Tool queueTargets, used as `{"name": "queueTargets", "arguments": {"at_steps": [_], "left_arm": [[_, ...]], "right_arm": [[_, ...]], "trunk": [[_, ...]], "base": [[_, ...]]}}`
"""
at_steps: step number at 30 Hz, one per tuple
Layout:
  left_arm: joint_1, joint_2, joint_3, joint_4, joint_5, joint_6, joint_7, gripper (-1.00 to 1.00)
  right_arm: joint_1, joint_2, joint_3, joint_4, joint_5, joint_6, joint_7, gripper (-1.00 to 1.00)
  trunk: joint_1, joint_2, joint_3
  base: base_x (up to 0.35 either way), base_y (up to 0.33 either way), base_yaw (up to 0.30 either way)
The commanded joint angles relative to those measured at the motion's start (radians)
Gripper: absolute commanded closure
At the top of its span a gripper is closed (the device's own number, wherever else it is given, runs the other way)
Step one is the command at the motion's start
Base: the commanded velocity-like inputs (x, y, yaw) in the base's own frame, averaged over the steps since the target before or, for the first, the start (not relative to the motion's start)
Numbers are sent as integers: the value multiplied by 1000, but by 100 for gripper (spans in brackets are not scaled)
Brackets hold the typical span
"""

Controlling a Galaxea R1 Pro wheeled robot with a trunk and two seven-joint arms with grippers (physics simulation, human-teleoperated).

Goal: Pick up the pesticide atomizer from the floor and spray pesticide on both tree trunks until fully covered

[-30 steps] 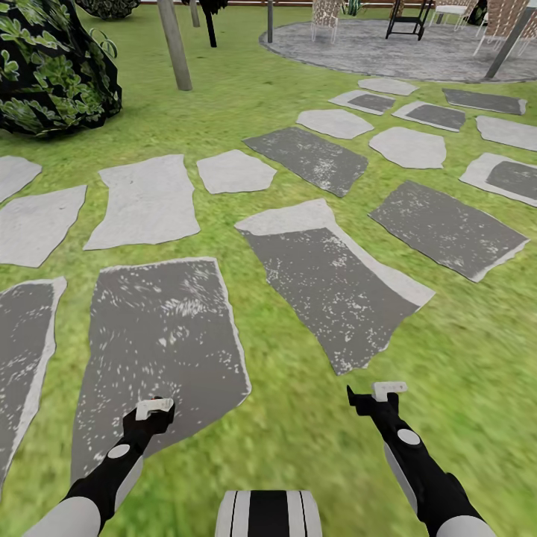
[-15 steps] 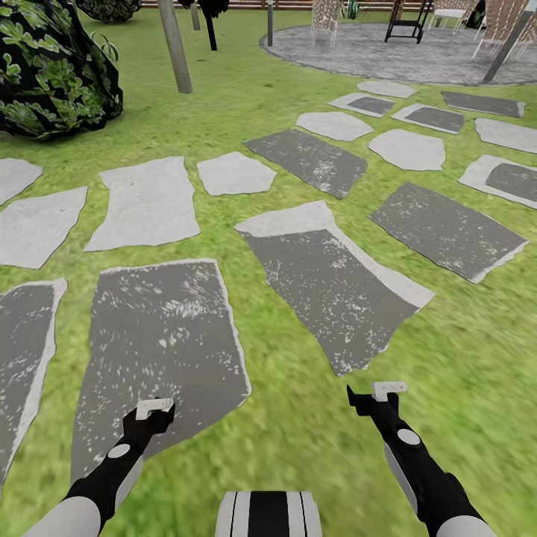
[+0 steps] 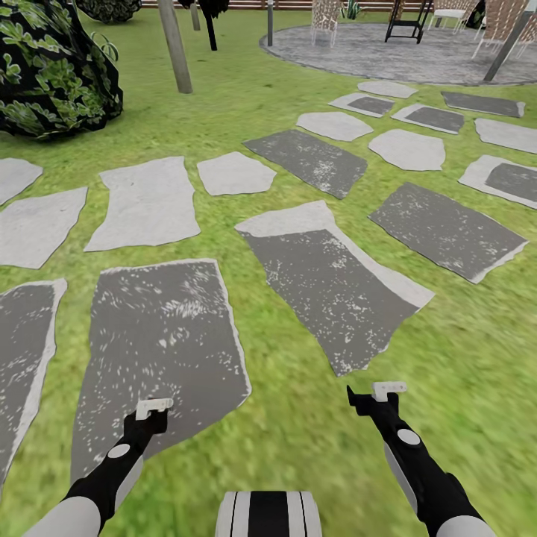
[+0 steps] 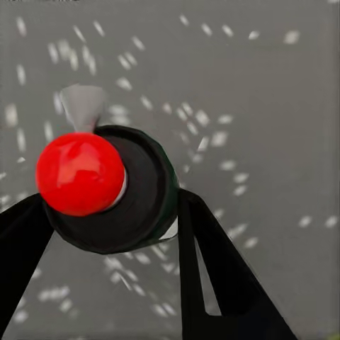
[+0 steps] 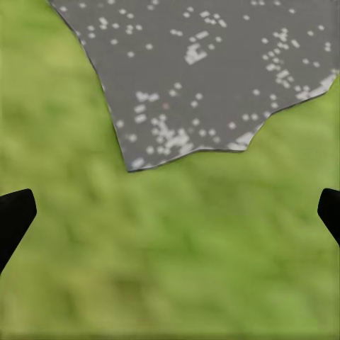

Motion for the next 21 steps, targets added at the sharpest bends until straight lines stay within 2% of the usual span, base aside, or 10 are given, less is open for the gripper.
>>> {"name": "queueTargets", "arguments": {"at_steps": [1,16,21], "left_arm": [[0,0,1,1,-1,-4,2,100],[0,0,1,1,0,-3,1,100],[0,0,1,1,0,-3,0,100]], "right_arm": [[0,0,0,0,0,-3,1,-100],[0,0,0,0,0,-2,1,-100],[0,0,1,3,0,-3,1,-100]], "trunk": [[0,0,-1],[0,0,-1],[-2,1,19]], "base": [[0,0,0],[0,0,0],[0,0,0]]}}
